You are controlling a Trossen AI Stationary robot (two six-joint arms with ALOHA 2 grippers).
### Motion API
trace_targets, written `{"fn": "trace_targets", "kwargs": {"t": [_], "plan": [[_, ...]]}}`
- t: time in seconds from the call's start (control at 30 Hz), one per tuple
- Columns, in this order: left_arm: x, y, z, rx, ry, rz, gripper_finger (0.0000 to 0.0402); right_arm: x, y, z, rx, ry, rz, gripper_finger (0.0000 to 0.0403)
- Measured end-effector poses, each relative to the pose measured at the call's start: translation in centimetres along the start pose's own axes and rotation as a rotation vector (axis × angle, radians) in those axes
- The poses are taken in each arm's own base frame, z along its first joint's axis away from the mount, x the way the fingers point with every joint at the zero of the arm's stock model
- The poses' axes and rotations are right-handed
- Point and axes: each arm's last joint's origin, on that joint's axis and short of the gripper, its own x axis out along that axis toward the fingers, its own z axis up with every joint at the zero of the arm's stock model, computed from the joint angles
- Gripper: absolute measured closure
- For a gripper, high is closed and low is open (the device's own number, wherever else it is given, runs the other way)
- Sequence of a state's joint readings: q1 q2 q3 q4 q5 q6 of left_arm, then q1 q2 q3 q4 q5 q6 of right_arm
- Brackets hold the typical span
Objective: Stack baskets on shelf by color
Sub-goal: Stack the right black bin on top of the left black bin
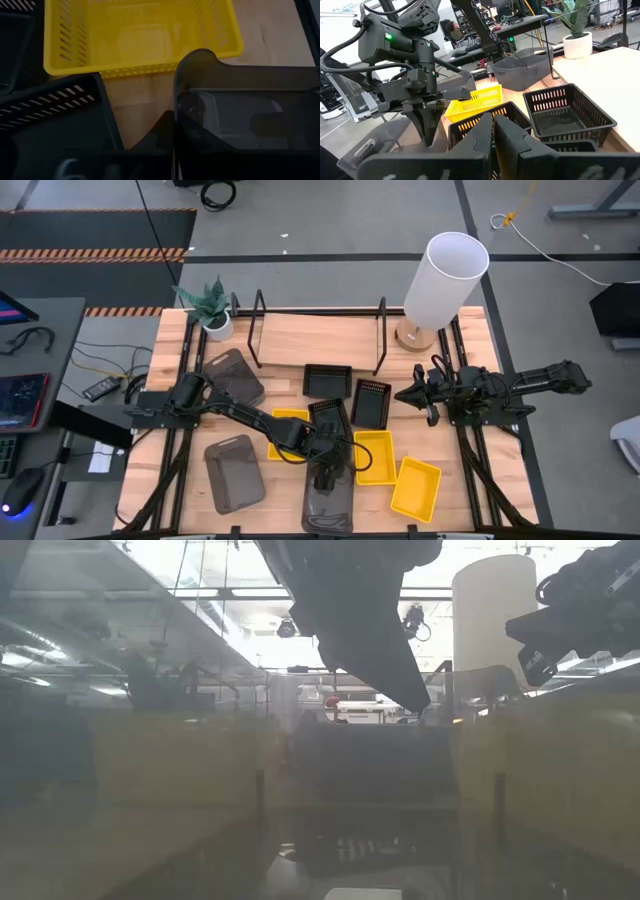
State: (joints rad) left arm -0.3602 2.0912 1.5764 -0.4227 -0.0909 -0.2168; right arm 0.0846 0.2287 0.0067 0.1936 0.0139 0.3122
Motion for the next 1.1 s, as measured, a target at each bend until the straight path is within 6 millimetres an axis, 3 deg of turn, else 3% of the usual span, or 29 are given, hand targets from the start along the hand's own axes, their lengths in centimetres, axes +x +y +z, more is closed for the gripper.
{"fn": "trace_targets", "kwargs": {"t": [0.17,0.3,0.57,0.87,1.1], "plan": [[-0.7,0.9,0.4,-0.019,0.009,-0.044,0.0395,0.0,0.0,0.0,0.000,0.000,0.000,0.0378],[-2.7,2.1,1.2,-0.042,-0.008,-0.079,0.0396,0.0,0.0,0.0,0.000,0.000,0.000,0.0378],[-9.1,5.5,1.8,-0.156,0.050,-0.137,0.0396,0.0,0.0,0.1,0.000,-0.011,0.003,0.0378],[-17.4,6.5,1.9,-0.282,-0.035,-0.114,0.0396,0.0,0.0,0.1,0.000,-0.012,0.003,0.0378],[-20.7,6.8,1.2,-0.401,-0.057,-0.072,0.0396,0.0,0.0,0.1,0.000,-0.013,0.003,0.0378]]}}
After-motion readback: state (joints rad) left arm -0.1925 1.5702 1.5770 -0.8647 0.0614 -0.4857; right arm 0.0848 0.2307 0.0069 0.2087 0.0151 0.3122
